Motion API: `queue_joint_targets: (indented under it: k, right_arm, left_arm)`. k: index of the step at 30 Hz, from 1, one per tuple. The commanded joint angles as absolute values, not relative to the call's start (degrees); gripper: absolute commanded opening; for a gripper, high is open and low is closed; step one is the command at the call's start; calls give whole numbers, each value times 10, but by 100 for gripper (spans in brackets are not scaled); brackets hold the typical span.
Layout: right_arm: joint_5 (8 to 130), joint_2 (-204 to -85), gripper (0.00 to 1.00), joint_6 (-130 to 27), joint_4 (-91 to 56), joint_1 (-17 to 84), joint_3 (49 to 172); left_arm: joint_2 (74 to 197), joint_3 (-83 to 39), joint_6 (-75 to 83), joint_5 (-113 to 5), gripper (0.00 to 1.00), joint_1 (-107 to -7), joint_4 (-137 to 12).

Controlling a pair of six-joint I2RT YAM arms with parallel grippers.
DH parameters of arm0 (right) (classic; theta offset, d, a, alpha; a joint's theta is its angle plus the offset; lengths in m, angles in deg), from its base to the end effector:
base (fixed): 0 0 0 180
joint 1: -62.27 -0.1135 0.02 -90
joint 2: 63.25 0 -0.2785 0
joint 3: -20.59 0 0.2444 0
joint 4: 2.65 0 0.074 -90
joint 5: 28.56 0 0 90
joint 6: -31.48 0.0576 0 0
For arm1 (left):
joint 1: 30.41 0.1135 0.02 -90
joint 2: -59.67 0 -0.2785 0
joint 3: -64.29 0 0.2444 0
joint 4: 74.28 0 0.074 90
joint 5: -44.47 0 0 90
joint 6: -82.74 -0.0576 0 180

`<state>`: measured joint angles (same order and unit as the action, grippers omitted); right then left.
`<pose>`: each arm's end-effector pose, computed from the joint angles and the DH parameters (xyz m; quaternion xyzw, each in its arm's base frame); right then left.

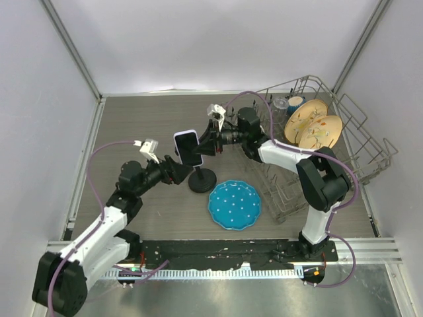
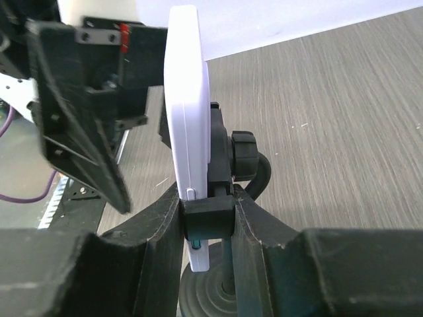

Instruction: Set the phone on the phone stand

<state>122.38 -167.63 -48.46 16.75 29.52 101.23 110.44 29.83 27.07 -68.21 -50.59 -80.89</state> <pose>0.3214 0.2666 0.2772 -0.4623 0.5519 0.5601 0.4098 0.1836 -0.0911 0.2392 0.0335 0.7593 -0.4231 0.4932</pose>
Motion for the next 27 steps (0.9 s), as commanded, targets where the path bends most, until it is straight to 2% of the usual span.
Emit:
queue_joint_targets:
  k: [1,6,8,9,12,14,15,16,19,20,21,26,27]
  right_arm:
    - [1173,-1653,0,-527,154,284,1001]
    - [1150,-1626,0,-559,135,279,988]
    - [1131,-1615,0,-581,87,276,989]
    - [1127,-1606,0,-600,74,275,986]
    - [1114,-1589,0,-605,63,271,969]
    - [1094,-1572,0,-612,53,265,962]
    - [1084,-1565,0,-614,49,262,954]
    - [1075,-1556,0,-619,45,256,949]
    - [1024,-1542,0,-619,46,246,935]
    - [1015,-1538,0,-618,45,240,933]
    - [1009,-1537,0,-614,46,239,930]
    - [1016,-1545,1,-590,79,237,921]
    - [1017,-1546,0,-590,82,237,920]
  left_arm:
    - [1007,255,276,-657,82,-509,-708]
    - [920,205,265,-617,75,-509,-585]
    - [903,174,273,-578,79,-509,-538]
    - [904,162,280,-566,84,-508,-513]
    - [951,73,291,-542,86,-508,-436]
    - [1014,24,283,-559,82,-508,-384]
    - [1031,-17,278,-567,73,-509,-344]
    - [1048,-32,276,-573,70,-510,-329]
    - [1068,-49,288,-552,72,-542,-319]
    - [1068,-51,290,-495,77,-563,-320]
    - [1069,-54,295,-461,86,-619,-318]
    - [1098,-85,268,-231,89,-763,-277]
    - [1111,-94,261,-169,92,-803,-274]
